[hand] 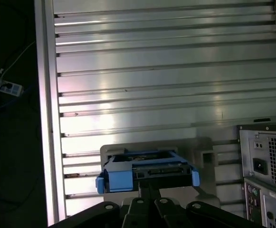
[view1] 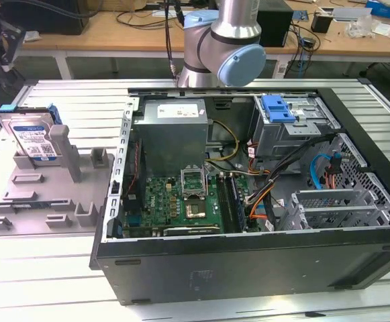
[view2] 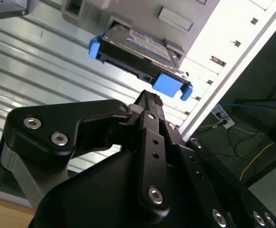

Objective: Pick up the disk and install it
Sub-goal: 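Reach for the disk, then pick up the disk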

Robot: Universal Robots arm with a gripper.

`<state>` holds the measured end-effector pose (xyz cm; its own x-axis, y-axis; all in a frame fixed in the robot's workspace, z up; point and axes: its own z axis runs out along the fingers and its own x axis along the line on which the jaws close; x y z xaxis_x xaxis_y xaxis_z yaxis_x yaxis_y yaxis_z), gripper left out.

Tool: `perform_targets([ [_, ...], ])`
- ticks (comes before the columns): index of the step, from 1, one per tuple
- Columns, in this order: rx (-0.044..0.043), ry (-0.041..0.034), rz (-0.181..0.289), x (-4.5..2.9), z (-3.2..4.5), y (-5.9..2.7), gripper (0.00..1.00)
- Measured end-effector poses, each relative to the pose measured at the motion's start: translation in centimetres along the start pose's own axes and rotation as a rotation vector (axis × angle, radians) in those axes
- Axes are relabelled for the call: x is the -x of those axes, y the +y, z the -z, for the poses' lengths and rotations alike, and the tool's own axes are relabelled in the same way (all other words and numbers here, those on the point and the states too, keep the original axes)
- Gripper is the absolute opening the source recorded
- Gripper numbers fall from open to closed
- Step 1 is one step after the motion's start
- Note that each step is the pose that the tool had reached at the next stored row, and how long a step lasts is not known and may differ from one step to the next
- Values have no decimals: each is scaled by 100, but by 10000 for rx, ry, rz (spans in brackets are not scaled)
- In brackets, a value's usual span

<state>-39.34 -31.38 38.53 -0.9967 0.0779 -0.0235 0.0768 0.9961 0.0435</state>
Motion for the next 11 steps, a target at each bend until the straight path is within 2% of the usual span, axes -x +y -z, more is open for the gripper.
perform_targets([
  [11, -6, 0, 1, 0, 1, 0, 11],
])
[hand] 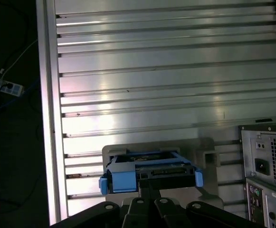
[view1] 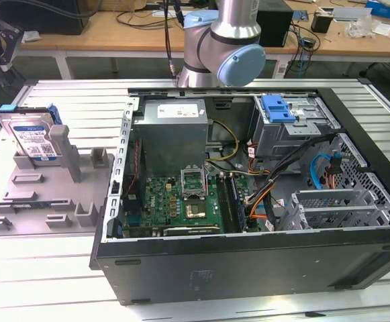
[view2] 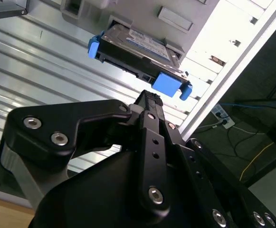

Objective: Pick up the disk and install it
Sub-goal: 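Pick up the disk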

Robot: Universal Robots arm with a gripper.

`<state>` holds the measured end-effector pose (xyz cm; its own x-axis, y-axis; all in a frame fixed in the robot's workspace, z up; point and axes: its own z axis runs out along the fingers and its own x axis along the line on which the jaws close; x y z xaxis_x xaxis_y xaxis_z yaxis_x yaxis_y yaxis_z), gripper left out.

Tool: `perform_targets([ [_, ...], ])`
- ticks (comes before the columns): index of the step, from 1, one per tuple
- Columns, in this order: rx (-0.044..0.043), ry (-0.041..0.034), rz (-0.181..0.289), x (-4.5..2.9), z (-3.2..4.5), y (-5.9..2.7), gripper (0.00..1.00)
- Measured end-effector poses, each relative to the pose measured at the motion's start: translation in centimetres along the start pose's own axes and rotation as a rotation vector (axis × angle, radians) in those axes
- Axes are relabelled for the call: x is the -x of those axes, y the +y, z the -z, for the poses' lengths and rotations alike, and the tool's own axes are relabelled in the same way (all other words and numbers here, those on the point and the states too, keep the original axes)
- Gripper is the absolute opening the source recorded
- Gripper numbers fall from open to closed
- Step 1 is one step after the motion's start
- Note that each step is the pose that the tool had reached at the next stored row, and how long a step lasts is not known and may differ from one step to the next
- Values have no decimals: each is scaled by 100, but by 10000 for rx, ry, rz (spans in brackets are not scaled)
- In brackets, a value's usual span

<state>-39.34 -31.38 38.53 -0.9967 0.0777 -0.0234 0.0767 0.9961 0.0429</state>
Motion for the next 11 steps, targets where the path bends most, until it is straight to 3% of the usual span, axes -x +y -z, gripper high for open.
perform_targets([
  [6, -19, 13, 127, 1, 0, 0, 11],
  [11, 3, 59, 1122, 1, -1, 0, 11],
])
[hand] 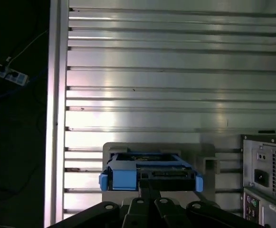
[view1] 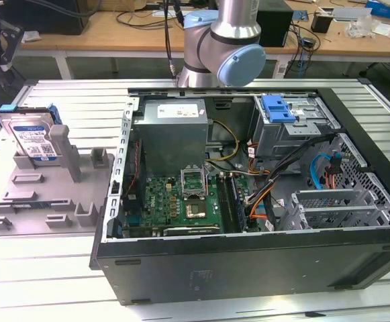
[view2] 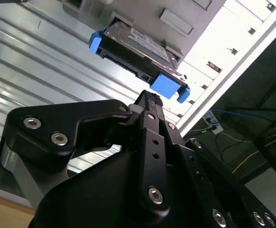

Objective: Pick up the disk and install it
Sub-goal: 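Pick up the disk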

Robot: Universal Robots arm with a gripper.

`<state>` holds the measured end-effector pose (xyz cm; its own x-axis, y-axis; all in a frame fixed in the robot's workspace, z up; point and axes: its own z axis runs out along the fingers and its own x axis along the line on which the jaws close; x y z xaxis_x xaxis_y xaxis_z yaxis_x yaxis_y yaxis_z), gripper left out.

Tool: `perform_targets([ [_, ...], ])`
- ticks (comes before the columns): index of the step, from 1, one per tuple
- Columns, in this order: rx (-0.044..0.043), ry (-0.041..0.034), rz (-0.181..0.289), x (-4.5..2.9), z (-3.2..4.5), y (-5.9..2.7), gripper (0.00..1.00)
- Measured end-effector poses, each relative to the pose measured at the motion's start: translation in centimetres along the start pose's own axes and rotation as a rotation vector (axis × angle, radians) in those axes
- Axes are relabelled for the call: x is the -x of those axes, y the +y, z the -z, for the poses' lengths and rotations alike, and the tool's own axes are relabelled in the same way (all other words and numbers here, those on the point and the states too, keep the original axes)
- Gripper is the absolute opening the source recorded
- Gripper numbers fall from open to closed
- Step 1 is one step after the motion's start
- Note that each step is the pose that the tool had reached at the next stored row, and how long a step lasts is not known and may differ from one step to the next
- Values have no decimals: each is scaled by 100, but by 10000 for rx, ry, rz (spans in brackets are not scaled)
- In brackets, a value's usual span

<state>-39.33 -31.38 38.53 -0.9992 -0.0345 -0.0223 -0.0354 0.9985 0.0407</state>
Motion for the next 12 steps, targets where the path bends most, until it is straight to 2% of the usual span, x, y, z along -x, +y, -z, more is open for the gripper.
perform_targets([
  [7, 29, 57, 1318, 0, -1, 0, 11],
  [8, 37, 78, 1666, 0, -2, 0, 11],
  [12, 58, 133, 2541, 0, -2, 0, 11],
])
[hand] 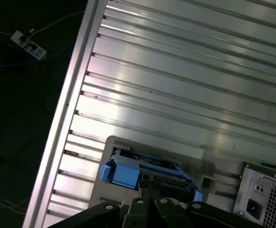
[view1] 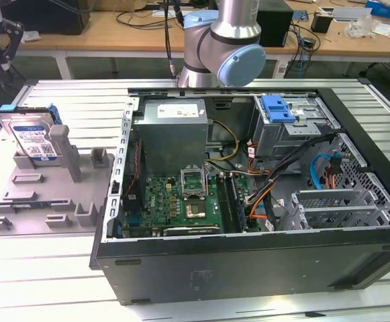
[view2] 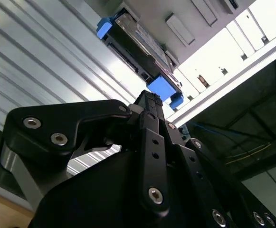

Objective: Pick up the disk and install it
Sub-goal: 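Pick up the disk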

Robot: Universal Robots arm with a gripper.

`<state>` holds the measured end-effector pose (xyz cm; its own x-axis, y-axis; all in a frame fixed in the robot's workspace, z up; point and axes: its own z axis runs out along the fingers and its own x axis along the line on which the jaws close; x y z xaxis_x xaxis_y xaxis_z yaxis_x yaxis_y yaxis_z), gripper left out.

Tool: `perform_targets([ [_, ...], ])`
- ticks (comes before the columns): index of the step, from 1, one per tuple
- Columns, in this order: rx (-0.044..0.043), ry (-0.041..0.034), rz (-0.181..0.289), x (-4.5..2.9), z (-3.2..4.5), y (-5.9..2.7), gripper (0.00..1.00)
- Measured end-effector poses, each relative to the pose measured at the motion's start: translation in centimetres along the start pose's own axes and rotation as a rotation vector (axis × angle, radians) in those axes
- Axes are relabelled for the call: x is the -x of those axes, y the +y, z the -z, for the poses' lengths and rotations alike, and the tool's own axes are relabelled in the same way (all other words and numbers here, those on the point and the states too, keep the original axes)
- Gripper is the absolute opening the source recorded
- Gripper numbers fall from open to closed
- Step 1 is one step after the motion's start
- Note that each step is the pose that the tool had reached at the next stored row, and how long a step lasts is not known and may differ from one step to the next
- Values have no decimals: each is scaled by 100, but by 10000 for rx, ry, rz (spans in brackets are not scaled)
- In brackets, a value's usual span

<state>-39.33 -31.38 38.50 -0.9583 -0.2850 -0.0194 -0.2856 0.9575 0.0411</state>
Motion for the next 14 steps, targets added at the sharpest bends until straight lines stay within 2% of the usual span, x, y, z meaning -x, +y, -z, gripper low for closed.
perform_targets([
  [8, 39, 114, 1697, 0, -2, 0, 11],
  [11, 60, 170, 2496, 0, -3, 0, 29],
  [13, 69, 195, 2850, 0, -4, 0, 42],
  [14, 74, 209, 3035, 0, -4, 0, 42],
])
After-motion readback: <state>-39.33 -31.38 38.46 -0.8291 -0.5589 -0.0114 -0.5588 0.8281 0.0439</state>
